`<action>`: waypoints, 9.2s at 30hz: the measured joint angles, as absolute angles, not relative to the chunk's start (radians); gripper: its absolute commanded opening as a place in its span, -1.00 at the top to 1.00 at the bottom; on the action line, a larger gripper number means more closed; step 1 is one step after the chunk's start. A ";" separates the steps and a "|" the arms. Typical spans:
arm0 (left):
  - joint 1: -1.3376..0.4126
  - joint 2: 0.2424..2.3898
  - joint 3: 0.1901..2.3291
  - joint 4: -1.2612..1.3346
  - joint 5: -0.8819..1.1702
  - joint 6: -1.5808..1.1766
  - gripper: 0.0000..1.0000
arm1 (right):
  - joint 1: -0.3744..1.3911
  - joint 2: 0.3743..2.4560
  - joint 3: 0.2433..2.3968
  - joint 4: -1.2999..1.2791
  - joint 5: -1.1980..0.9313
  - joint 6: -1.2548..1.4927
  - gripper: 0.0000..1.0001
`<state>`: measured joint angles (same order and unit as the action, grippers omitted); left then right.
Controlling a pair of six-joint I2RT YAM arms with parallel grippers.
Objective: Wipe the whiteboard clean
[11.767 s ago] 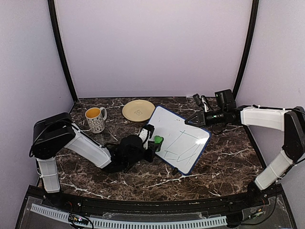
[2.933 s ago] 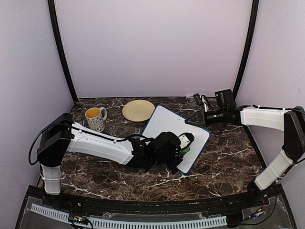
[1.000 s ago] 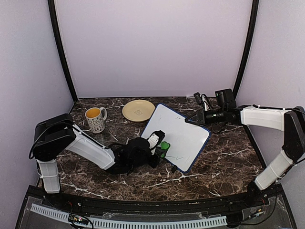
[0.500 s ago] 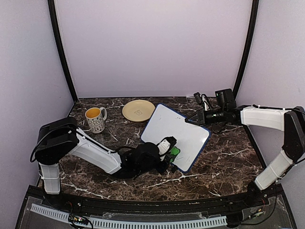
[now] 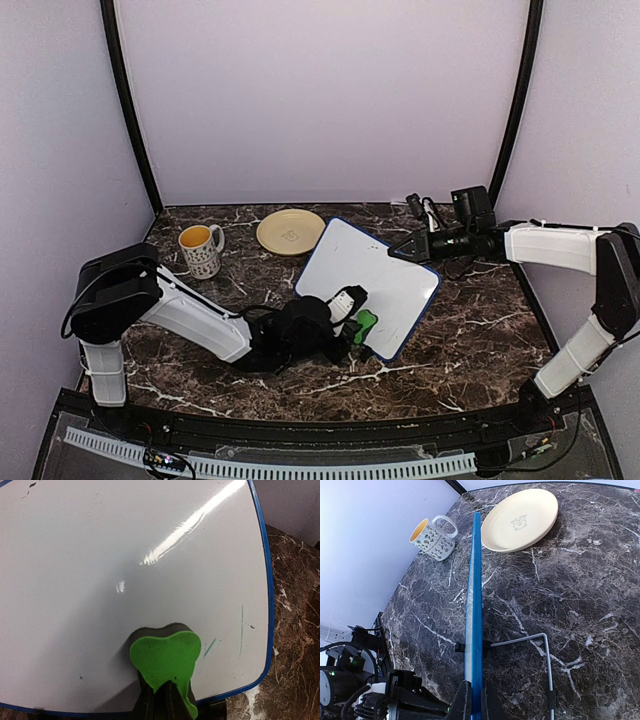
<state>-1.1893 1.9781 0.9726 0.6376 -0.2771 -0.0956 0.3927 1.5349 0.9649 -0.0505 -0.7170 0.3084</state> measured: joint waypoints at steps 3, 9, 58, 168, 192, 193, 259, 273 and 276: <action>-1.145 1.951 0.932 0.638 -0.262 -0.107 1.00 | 0.393 1.535 0.965 -0.051 -0.717 0.309 1.00; -1.075 1.918 0.888 0.638 -0.258 -0.112 1.00 | 0.393 1.535 0.965 -0.051 -0.716 0.312 1.00; -1.291 2.069 1.354 0.278 -0.381 0.008 1.00 | 0.393 1.536 0.965 -0.045 -0.720 0.308 1.00; -0.898 1.908 1.322 0.106 -0.092 -0.090 0.08 | 0.392 1.547 0.970 -0.040 -0.733 0.310 1.00; -0.911 1.871 1.288 0.156 0.019 -0.168 -0.12 | 0.397 1.551 0.973 -0.035 -0.744 0.300 1.00; -0.915 1.883 1.297 0.155 0.019 -0.170 -0.10 | 0.397 1.551 0.973 -0.035 -0.744 0.300 1.00; -0.965 1.926 1.385 0.063 -0.205 -0.427 -0.18 | 0.396 1.554 0.973 -0.031 -0.748 0.303 1.00; -0.962 1.964 1.394 0.052 -0.215 -0.426 0.54 | 0.396 1.554 0.973 -0.031 -0.747 0.303 1.00; -0.947 1.964 1.401 0.046 -0.215 -0.414 0.66 | 0.396 1.554 0.973 -0.031 -0.745 0.304 1.00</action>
